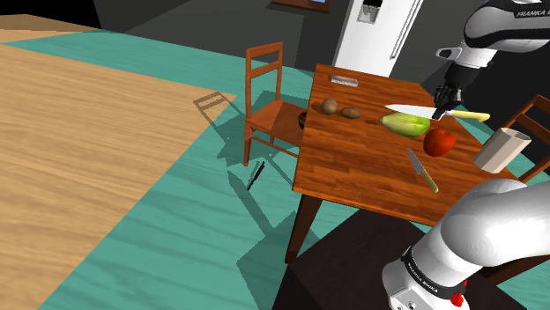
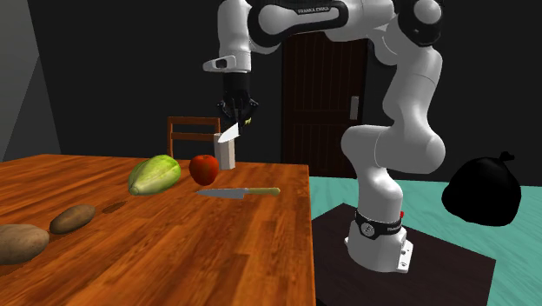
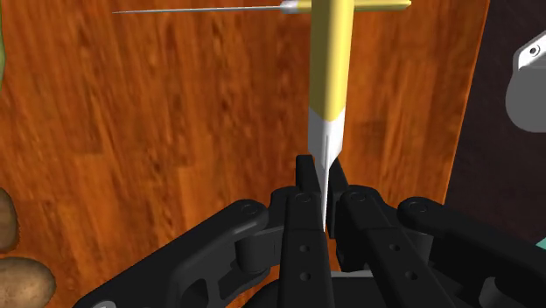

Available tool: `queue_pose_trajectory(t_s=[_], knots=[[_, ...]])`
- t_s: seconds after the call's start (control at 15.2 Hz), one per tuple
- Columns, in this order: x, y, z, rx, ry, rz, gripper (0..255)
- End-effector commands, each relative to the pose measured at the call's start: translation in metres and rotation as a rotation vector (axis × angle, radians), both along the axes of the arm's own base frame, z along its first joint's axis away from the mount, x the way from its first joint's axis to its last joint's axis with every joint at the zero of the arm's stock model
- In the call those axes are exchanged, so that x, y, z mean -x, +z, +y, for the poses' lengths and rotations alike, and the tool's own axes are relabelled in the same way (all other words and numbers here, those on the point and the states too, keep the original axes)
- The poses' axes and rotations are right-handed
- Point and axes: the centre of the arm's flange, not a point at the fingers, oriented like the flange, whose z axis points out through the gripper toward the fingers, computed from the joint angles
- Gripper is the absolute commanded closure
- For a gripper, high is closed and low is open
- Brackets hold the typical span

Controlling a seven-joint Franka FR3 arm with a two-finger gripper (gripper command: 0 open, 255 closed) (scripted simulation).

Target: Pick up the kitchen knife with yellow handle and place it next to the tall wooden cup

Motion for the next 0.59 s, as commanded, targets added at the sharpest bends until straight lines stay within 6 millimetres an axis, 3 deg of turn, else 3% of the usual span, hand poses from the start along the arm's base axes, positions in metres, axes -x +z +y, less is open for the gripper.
queue_pose_trajectory(t_s=[0.0, 0.53], knots=[[0.017, 0.002, -0.019, 0.0, 0.001, 0.001, 255], [0.095, 0.002, -0.091, 0.0, 0.001, 0.001, 255]])
